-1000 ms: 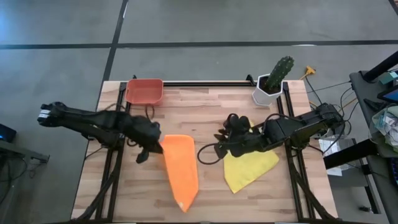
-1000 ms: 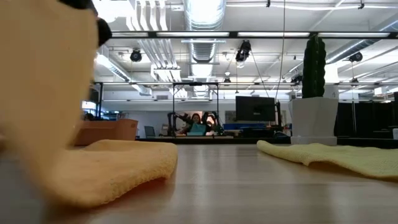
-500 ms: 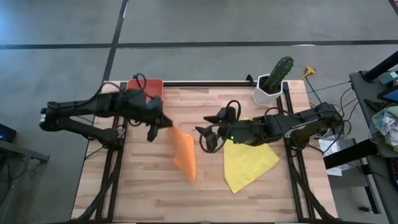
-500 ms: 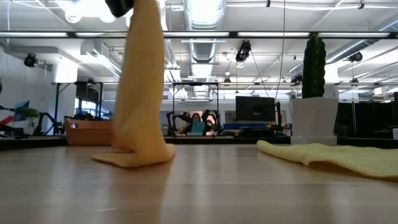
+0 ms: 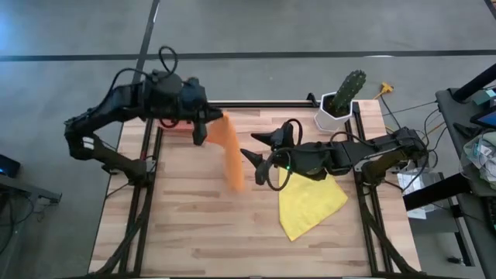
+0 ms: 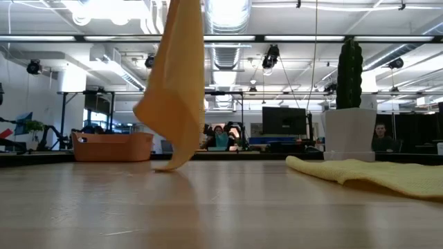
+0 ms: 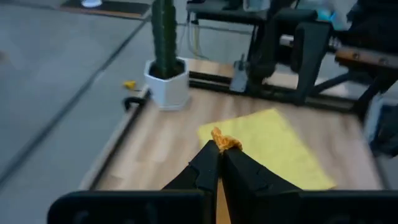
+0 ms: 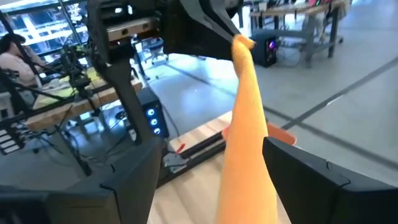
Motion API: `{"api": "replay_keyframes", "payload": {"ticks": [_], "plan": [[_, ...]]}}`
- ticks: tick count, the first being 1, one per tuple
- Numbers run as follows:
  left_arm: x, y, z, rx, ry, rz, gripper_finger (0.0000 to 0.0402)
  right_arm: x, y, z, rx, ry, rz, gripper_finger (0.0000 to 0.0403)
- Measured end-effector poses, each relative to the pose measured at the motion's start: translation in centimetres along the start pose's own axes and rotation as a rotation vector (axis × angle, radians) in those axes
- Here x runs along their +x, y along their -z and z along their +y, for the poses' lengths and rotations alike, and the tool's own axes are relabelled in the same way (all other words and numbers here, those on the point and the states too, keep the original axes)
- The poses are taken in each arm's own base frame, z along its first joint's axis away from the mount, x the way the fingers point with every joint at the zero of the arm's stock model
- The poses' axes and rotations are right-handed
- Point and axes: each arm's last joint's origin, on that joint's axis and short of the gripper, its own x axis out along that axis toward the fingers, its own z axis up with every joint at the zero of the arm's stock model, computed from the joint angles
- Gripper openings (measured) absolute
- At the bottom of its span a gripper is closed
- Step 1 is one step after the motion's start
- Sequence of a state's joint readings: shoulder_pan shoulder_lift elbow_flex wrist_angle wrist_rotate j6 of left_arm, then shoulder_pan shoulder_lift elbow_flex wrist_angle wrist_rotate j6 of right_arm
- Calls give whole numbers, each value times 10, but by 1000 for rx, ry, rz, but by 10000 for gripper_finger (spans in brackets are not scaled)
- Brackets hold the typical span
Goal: Roll microfiber towels into tight, uniform cylinder then place into a basket
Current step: Fold the orange towel
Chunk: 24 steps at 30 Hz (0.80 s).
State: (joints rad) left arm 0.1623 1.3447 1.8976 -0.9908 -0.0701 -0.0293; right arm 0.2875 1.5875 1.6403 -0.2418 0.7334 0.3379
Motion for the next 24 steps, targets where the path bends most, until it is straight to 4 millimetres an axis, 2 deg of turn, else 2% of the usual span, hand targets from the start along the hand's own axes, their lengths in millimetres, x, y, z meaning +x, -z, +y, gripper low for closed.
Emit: {"api": "replay_keyframes", "payload": {"ticks": [3,6,8,10,12,17,24], "plan": [[-8,-13,2,98,-60,100,0,2,-7,-3,-26,9,-31,276],[-8,-18,4,156,-117,242,0,6,-10,-6,-39,19,-52,274],[2,-16,4,169,-138,325,0,9,-11,-9,-38,31,-53,274],[5,-5,4,167,-136,392,0,14,-9,-11,-38,43,-52,274],[13,3,4,170,-138,464,0,22,-4,-11,-46,45,-36,274],[27,12,6,121,-139,512,0,38,14,-8,-69,1,34,273],[28,13,11,38,-118,526,0,65,53,2,-84,9,134,266]]}}
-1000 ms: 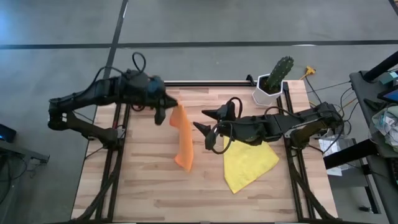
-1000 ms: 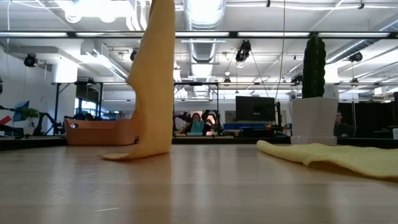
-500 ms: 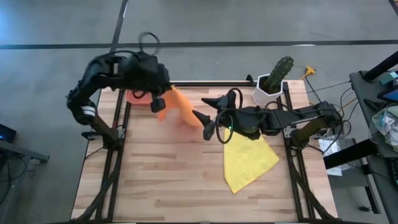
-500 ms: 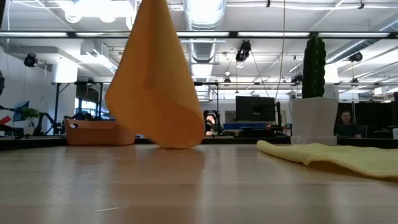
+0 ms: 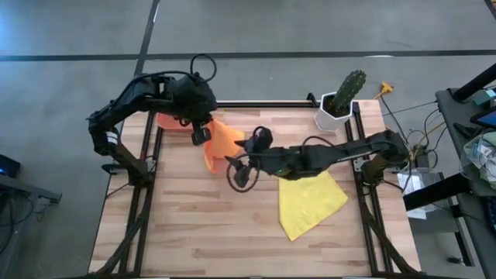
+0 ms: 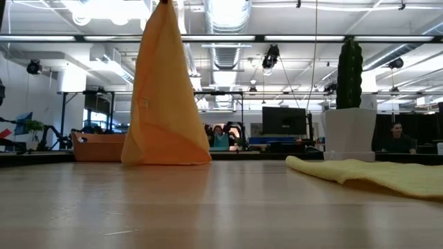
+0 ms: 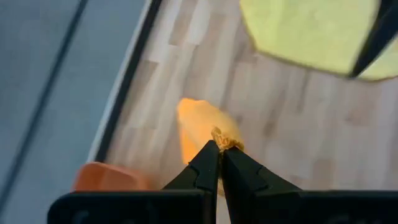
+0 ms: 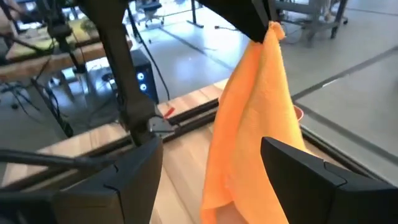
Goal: Roll microfiber towels into tight, uniform cylinder then place into a basket
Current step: Fold the orange towel
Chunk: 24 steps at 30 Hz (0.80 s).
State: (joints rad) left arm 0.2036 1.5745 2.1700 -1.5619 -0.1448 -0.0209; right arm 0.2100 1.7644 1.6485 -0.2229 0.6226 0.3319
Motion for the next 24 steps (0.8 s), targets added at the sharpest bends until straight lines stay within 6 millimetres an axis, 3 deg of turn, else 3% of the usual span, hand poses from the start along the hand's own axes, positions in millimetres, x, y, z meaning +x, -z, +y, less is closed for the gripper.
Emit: {"api": "replay_keyframes", "payload": {"ticks": [11,18,24], "plan": [[1,-2,-2,-82,93,-13,0,41,-14,-3,133,165,-126,263],[0,-2,-3,-83,115,-17,0,77,-19,2,122,204,-119,259],[-6,4,-2,-59,119,-2,0,88,-19,2,16,356,-23,248]]}}
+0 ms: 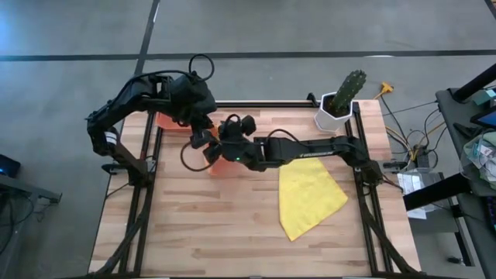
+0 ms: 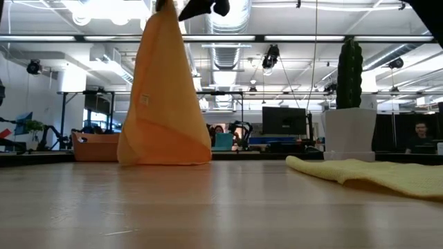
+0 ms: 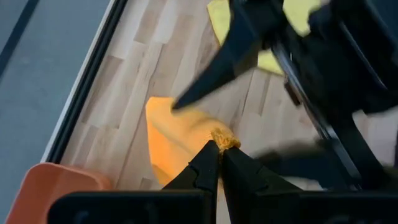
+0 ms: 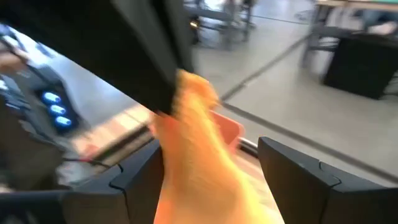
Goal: Roll microfiber towels into tight, uniform cylinder then place into a basket
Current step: Fold the orange towel
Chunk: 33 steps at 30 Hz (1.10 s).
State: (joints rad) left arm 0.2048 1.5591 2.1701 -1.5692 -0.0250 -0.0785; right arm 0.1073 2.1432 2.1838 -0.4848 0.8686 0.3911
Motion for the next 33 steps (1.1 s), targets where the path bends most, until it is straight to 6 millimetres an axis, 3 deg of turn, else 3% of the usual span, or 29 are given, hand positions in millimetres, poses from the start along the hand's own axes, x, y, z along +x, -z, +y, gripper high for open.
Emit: {"api": "replay_keyframes", "payload": {"ticks": [8,17,33], "plan": [[-18,11,4,35,-23,-38,0,-14,-17,1,-8,20,-10,230],[-15,11,6,47,-41,-29,0,-23,-26,4,15,-87,7,228],[-13,11,5,42,-16,-19,0,-8,-22,-1,107,-14,-20,228]]}}
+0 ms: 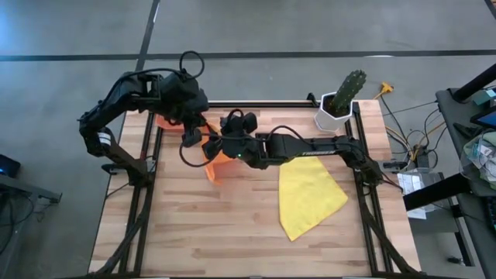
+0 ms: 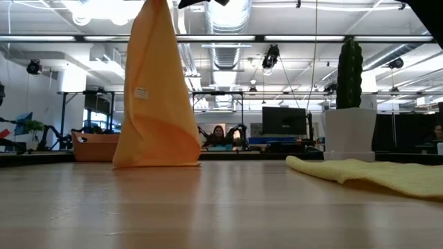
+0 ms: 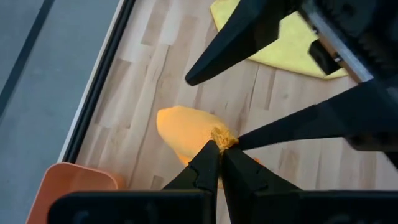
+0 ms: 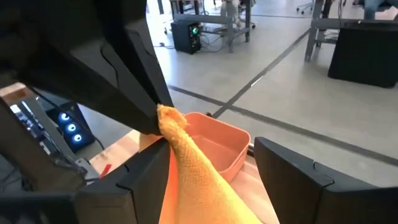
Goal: Roll microfiber towels into tight, uniform cylinder then place into a basket
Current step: Fold the orange towel
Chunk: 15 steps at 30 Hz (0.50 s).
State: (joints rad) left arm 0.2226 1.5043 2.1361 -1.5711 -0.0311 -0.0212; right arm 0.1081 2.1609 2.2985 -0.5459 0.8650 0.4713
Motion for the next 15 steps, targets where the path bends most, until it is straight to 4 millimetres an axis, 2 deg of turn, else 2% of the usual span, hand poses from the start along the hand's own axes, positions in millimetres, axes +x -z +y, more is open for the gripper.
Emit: {"api": "replay_keyframes", "payload": {"ticks": [15], "plan": [[-10,5,-1,-25,55,-23,0,0,14,-9,-136,121,58,228]]}}
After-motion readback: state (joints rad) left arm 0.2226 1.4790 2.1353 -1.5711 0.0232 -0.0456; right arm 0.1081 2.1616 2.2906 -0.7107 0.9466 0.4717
